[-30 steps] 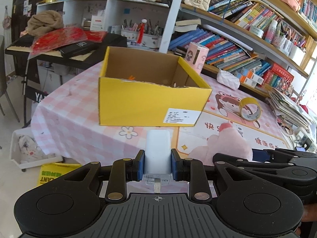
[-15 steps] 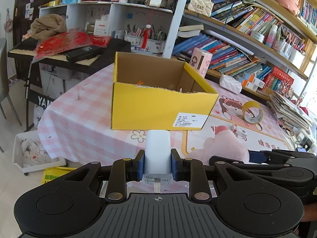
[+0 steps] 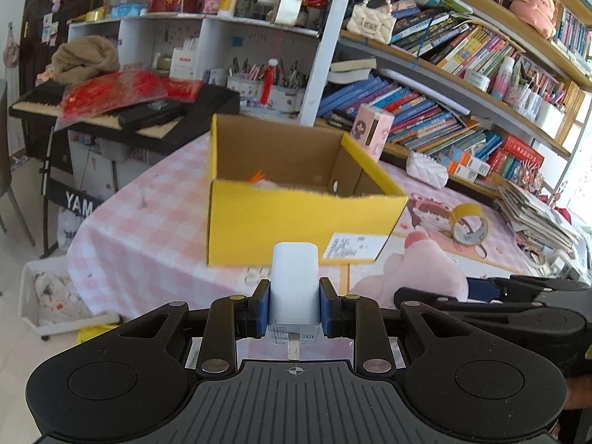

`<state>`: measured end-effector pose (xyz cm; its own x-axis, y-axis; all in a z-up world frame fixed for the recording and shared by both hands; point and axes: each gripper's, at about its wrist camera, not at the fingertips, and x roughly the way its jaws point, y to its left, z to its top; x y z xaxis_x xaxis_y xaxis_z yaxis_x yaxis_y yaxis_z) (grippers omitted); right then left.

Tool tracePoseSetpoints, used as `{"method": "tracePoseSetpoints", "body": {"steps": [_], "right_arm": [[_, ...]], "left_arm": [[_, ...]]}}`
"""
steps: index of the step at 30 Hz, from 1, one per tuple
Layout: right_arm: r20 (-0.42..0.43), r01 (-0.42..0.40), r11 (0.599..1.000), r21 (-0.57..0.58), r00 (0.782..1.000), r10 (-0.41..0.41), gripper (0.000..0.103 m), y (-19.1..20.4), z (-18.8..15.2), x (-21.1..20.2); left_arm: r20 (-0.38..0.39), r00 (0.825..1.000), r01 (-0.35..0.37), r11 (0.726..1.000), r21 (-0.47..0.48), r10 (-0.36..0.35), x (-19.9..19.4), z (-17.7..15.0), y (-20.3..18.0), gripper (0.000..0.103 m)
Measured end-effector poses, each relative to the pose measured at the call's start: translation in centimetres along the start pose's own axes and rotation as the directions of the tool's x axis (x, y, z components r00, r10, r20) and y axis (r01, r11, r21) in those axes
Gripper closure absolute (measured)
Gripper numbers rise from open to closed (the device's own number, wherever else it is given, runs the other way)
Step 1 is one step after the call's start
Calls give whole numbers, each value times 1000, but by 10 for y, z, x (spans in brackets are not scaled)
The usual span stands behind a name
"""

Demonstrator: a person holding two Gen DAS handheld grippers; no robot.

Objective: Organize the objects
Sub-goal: 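Lift the charger with the left gripper while the right carries the plush pig toward the box, then lower the charger into the box and open the left gripper while the right drops the plush pig in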

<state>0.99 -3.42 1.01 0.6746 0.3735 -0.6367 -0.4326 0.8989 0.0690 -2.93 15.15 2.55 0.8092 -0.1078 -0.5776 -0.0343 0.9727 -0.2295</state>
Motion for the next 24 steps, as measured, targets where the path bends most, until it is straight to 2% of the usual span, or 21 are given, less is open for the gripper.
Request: {"method": "tracePoseSetpoints", "body": {"steps": [7,16,20,24], "right_arm": [[112,12,1000,14,994,-13,46,-16,40,-2],[273,27,999,-19,962,-21,46,-32,102,17],[292,22,999,-29,956,-13,46,-41,128,40],[289,5,999,-54,957,10,46,-48,148,65]], "left_arm": [[65,998,-3,1000,7,2,13,34,-4,78],[115,993,-44,999,28,41,51,79,-4,78],[118,991,-65,998,12,63,75,93,-2,78],[88,992,-94,995,16,92,101,97,-5,78]]}}
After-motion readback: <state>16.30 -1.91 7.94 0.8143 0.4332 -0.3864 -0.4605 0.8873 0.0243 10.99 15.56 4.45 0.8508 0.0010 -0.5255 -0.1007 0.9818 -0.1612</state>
